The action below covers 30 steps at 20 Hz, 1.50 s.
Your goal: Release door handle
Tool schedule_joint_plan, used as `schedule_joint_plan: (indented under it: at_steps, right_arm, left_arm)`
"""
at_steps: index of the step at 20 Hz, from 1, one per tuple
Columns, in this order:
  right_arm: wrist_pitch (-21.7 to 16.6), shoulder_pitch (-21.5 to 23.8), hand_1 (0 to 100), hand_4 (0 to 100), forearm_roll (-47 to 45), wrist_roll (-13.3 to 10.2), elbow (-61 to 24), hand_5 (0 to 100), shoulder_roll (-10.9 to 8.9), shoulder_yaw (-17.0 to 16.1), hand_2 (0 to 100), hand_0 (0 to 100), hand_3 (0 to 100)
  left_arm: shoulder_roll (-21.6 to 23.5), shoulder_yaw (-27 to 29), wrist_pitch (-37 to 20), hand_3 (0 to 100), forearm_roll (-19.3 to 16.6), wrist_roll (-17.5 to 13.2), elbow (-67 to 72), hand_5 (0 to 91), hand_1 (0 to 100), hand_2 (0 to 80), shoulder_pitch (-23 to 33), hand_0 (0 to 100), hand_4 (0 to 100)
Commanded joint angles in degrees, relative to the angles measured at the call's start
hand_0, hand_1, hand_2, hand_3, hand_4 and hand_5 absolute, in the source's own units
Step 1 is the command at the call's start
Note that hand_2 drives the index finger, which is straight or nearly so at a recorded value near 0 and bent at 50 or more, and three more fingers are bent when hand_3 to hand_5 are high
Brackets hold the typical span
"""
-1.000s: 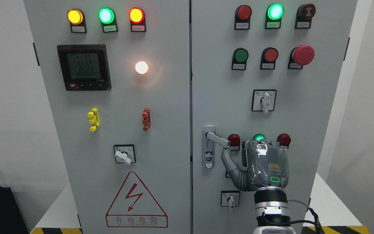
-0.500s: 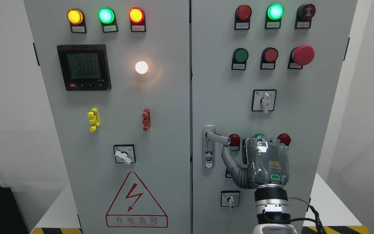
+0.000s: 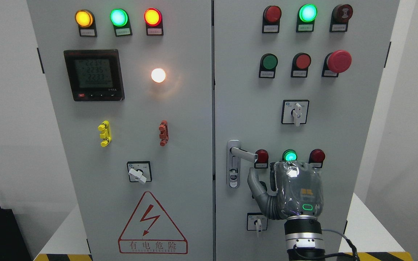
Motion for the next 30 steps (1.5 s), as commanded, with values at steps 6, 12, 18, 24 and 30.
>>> schedule_joint_plan:
  at_steps: [6,12,18,24,30]
  right_arm:
    - [-14.3,8.1,19,22,-8.7,-8.7,-8.5,14,-7.27,-11.5,25,50,32]
    - [-16.3,8.2,6,0,-15.8,-8.6,-8.5,0,-11.83,-14.0,0,46,2]
    - [-17.1,7.8,2,0,-23.9,-8.8,-8.6,0,-18.0,-14.1,0,41,0]
    - [-17.2,8.0,2,0,-24.0,-8.8,-9.1,0,-17.47,-12.9,0,38,0]
    - [-17.0,8.2,5,0,-24.0,-8.8,-9.1,0,-17.21,-11.1,0,35,2]
  left_arm:
    - [0.0,1.0,0.0,0,0.0,0.0,0.0,0.0,39,0.0,-1.4,12,0]
    - [0.0,1.0,0.0,0,0.0,0.0,0.0,0.0,39,0.0,-1.4,12,0]
    - [0.0,1.0,0.0,0,0.0,0.0,0.0,0.0,39,0.0,-1.4,12,0]
    - [0.0,1.0,0.0,0,0.0,0.0,0.0,0.0,39,0.0,-1.5,12,0]
    - [0.0,1.0,0.0,0,0.0,0.0,0.0,0.0,39,0.0,-1.5,12,0]
